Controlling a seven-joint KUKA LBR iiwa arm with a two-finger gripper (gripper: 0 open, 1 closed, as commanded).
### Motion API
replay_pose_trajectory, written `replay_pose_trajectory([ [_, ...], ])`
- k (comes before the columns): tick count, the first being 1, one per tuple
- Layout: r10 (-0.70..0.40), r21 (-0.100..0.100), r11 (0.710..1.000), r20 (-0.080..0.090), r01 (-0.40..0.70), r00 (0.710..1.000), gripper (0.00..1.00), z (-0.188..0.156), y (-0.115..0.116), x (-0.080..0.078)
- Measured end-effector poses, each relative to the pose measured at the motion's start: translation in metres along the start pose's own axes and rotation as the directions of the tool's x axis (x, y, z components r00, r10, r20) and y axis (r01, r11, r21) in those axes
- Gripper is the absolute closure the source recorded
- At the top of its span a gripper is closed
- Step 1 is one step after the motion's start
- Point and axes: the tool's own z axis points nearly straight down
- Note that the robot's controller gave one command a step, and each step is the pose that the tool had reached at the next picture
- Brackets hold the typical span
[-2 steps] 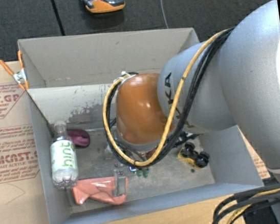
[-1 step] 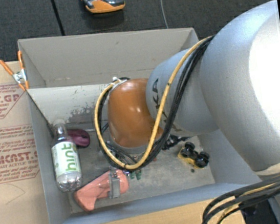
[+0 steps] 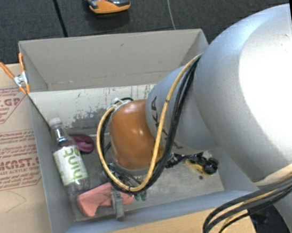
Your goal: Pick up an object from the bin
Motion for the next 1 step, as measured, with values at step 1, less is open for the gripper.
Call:
replay_pose_trajectory([
  [1, 0.0, 0.0, 1.0, 0.0, 0.0, 1.0, 1.0, 0.0, 0.0, 0.0],
])
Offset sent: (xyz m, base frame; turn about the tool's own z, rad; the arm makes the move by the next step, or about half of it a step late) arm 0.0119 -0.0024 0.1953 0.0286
